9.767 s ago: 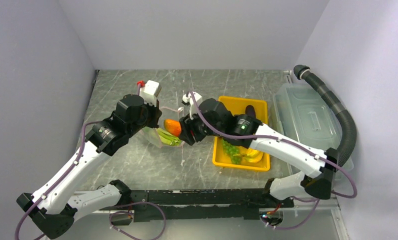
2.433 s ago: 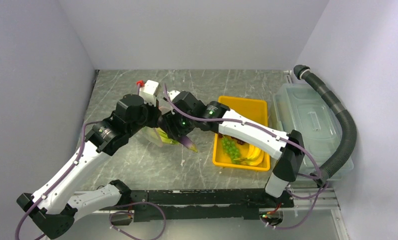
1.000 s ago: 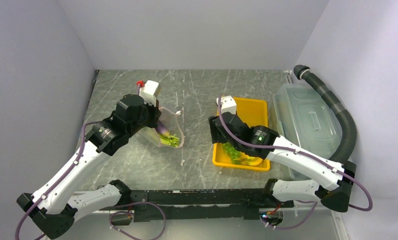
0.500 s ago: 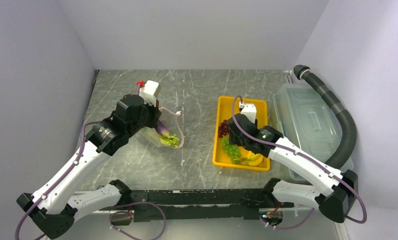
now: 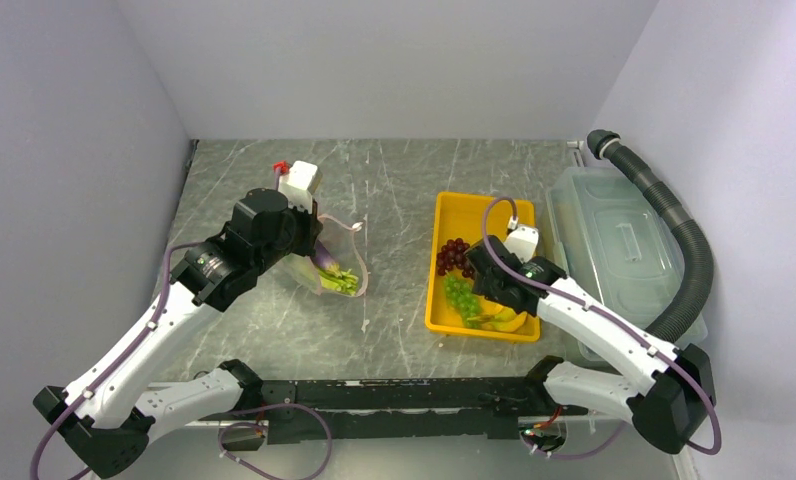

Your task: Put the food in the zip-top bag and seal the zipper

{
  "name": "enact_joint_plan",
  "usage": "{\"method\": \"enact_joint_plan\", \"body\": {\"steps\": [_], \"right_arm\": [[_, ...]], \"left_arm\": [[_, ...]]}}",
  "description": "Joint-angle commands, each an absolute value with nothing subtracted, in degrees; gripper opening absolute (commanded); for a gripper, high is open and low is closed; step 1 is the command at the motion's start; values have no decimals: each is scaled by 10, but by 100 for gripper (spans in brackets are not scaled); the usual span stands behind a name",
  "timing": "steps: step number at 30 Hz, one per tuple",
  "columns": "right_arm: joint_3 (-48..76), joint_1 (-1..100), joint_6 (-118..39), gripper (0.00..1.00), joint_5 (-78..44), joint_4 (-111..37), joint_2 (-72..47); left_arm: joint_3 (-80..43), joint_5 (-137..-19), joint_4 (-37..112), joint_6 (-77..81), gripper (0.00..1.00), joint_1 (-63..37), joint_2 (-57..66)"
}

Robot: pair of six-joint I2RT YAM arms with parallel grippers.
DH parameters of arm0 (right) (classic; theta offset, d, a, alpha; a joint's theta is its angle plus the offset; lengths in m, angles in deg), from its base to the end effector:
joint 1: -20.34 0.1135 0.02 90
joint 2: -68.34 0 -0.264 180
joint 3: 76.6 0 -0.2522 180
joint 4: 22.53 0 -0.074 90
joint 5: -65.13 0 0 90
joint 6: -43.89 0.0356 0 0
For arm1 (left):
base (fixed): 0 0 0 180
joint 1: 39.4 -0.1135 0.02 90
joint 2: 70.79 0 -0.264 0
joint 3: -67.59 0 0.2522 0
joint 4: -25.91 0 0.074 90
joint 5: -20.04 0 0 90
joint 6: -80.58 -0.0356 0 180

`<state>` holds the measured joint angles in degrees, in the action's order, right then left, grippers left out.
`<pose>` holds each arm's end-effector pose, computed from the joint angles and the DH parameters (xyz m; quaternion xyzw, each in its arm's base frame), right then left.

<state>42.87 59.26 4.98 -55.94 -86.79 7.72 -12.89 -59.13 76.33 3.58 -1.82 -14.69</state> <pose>0.1577 0.1038 0.2490 0.1587 0.9278 -0.0334 0.3359 0.1629 -0.1169 0.3889 0.1309 0.8357 -0.1529 0.5109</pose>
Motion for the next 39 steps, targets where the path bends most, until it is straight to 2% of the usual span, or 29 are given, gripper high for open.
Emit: {"method": "enact_joint_plan", "body": {"steps": [1, 10, 18, 30, 39], "right_arm": [[432, 588, 134, 57, -588, -908, 87], [472, 588, 200, 56, -562, -918, 124], [495, 588, 243, 54, -534, -915, 102], [507, 587, 258, 44, -523, -914, 89], [529, 588, 267, 44, -505, -926, 119]], "left_arm": [[-135, -596, 746, 43, 0, -20, -155], [-136, -598, 747, 43, 0, -20, -154], [-138, -601, 747, 44, 0, -20, -156], [-138, -600, 749, 43, 0, -20, -155], [-139, -600, 750, 44, 0, -20, -155]]}}
